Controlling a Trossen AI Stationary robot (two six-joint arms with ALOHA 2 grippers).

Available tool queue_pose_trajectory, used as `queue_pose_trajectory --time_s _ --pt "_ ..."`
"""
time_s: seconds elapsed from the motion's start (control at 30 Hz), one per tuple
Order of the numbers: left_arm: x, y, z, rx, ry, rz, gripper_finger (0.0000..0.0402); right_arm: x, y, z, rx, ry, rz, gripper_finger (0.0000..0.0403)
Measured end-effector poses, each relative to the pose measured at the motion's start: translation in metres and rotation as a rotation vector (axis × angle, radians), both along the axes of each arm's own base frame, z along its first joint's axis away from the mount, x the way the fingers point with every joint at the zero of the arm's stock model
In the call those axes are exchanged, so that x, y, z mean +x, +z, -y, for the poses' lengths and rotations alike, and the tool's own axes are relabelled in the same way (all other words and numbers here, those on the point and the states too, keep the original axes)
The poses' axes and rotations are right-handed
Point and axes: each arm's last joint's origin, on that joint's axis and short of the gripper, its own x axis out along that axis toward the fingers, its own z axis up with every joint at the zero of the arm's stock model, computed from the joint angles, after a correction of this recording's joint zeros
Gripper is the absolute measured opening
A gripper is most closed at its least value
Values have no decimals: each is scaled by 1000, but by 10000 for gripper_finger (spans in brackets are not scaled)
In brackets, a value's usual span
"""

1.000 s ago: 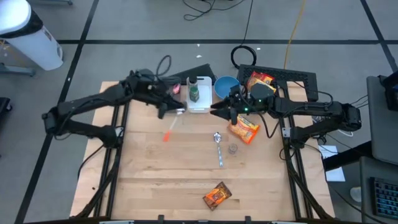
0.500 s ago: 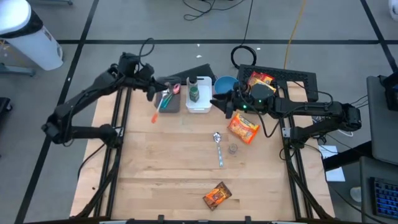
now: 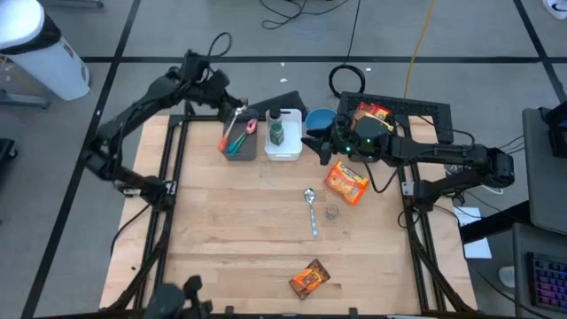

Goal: Pick & Place Food Item
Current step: Put the orange spoon into the left black bin

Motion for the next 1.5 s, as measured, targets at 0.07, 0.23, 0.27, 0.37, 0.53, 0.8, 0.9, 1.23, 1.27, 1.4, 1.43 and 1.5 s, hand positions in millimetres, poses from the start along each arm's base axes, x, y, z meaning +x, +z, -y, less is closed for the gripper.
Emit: queue_pose_trajectory --time_s 0.07,0.23,0.27,0.37,0.53,0.8,0.9,1.23,1.27,1.4,1.43,1.5 --pt "6 1 -14 -3 15 -52 11 -1 -3 2 8 -7 -30 212" --pt "17 -9 -41 -61 6 -144 8 -3 -11 5 11 14 -113 212" --pt "19 -13 -45 -74 5 -156 7 -4 -12 5 7 27 -124 212" --pt "24 -25 -55 -107 8 -173 13 -4 -14 5 -1 39 -157 212" --pt "30 -48 -66 -174 17 -211 7 -5 -16 5 -9 42 -182 212" --pt "34 -68 -71 -234 33 -278 7 -6 -21 5 -22 50 -234 212" --pt "34 -72 -73 -240 42 -294 11 -7 -21 5 -22 50 -238 212" --pt "35 -75 -73 -227 67 -330 15 -7 -21 5 -26 49 -239 212" --pt "35 -75 -74 -222 71 -337 14 -7 -21 5 -26 49 -239 212" --pt "36 -74 -74 -212 72 -331 8 -7 -21 5 -26 48 -239 212" --pt "36 -74 -74 -211 73 -330 10 -7 -21 5 -26 48 -239 212" --pt "36 -74 -74 -215 76 -330 15 -7 -21 5 -26 48 -240 212"
